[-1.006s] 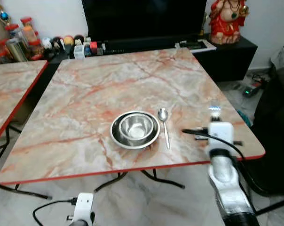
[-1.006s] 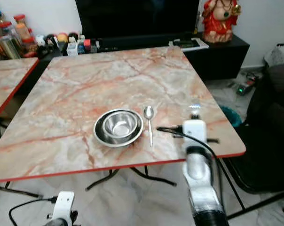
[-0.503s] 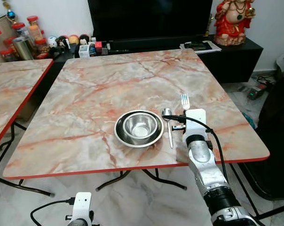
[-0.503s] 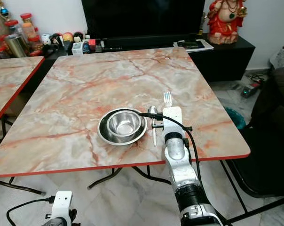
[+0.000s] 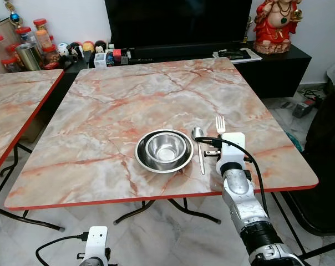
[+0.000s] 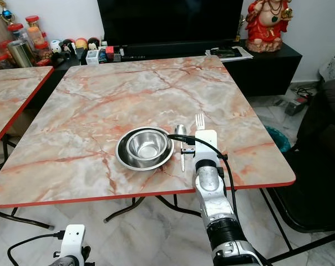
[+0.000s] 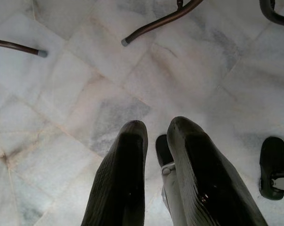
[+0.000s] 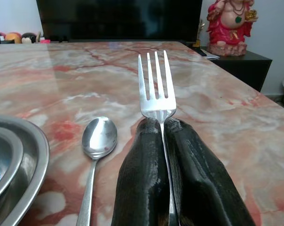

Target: Setting the table

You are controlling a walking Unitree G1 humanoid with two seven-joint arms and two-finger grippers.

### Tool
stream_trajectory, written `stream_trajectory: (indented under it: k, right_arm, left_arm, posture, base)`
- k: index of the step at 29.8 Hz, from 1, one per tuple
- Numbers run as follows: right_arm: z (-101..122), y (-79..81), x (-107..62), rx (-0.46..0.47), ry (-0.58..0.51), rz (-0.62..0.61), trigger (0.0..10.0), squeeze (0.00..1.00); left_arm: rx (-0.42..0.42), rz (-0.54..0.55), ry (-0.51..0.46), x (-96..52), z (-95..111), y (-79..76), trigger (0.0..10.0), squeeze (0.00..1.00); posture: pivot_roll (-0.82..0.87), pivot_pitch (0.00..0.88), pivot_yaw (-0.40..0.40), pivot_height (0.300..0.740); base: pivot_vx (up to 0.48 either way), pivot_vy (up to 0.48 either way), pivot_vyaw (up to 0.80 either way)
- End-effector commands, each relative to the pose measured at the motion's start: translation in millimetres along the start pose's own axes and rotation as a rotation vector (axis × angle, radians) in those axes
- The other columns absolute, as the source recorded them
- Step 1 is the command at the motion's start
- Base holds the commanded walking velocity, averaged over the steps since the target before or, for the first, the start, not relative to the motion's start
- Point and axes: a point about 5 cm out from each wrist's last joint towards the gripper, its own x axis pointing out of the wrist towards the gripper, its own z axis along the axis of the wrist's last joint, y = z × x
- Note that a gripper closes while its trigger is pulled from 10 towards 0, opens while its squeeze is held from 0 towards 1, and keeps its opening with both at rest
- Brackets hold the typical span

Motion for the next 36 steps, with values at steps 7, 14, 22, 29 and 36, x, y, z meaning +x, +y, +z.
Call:
stream_trajectory:
  k: [7, 14, 22, 29, 36]
  right_arm:
    - [7.2, 8.4, 3.3, 0.005, -0.031, 0.027, 10.0, 0.0]
    - [7.5, 8.8, 3.7, 0.011, -0.033, 0.026, 10.0, 0.0]
    - [8.3, 7.8, 2.8, -0.032, -0.053, 0.033, 10.0, 0.0]
    - [7.4, 5.9, 2.8, -0.012, -0.049, 0.022, 10.0, 0.0]
    - [8.8, 5.9, 3.8, -0.012, -0.055, 0.019, 10.0, 0.0]
  left_arm:
    - [0.01, 0.02, -0.006, 0.0, 1.6, 5.9, 10.0, 0.0]
    - [0.009, 0.022, -0.008, 0.2, 2.6, 5.9, 10.0, 0.0]
    - [0.012, 0.021, -0.009, 0.4, 3.7, 6.4, 10.0, 0.0]
    - [0.005, 0.022, -0.007, 0.1, 2.1, 4.8, 10.0, 0.0]
    - [0.002, 0.024, -0.006, -0.2, 1.0, 5.5, 10.0, 0.0]
  posture:
    - [-0.13, 0.0, 0.055, 0.728]
    - [-0.13, 0.0, 0.058, 0.728]
    - [-0.13, 0.0, 0.058, 0.728]
    - [-0.12, 0.0, 0.046, 0.728]
    - [-0.12, 0.0, 0.049, 0.728]
  base:
    - [0.0, 0.0, 0.0]
    - [0.251, 0.0, 0.0]
    - [0.281, 0.0, 0.19]
    - [0.284, 0.0, 0.0]
    - [0.285, 0.0, 0.0]
